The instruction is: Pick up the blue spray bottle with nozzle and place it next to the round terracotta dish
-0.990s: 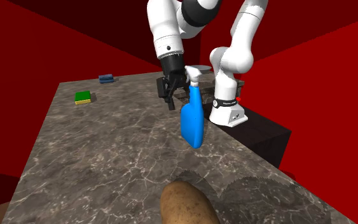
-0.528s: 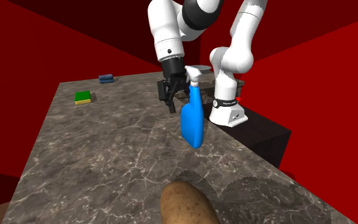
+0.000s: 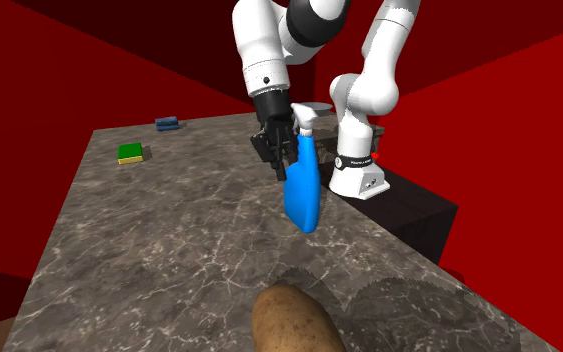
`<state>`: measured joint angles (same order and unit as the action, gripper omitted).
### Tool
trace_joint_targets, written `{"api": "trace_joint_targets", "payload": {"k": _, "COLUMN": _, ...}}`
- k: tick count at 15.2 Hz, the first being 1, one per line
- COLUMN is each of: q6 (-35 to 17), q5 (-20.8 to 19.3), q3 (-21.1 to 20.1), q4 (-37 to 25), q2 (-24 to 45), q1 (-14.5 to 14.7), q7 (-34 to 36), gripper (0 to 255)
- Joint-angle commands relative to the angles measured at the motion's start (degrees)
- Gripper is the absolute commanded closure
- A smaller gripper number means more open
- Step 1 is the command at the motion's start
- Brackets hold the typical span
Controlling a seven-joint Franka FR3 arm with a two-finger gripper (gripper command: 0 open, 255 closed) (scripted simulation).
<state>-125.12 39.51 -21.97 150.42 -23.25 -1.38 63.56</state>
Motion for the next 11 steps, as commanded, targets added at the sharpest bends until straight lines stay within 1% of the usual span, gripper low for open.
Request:
{"api": "trace_joint_targets", "payload": {"k": 1, "q6": 0.0, "q5": 0.0, "q3": 0.0, "q4": 0.0, "q2": 0.0, "q1": 0.0, "q7": 0.0, "gripper": 255}}
{"api": "trace_joint_targets", "payload": {"k": 3, "q6": 0.0, "q5": 0.0, "q3": 0.0, "q4": 0.0, "q2": 0.1, "q1": 0.0, "q7": 0.0, "gripper": 255}}
{"api": "trace_joint_targets", "payload": {"k": 11, "q6": 6.7, "q5": -2.1, "q3": 1.3, "q4": -3.2, "q2": -3.8, "q1": -0.5, "q7": 2.8, "gripper": 255}}
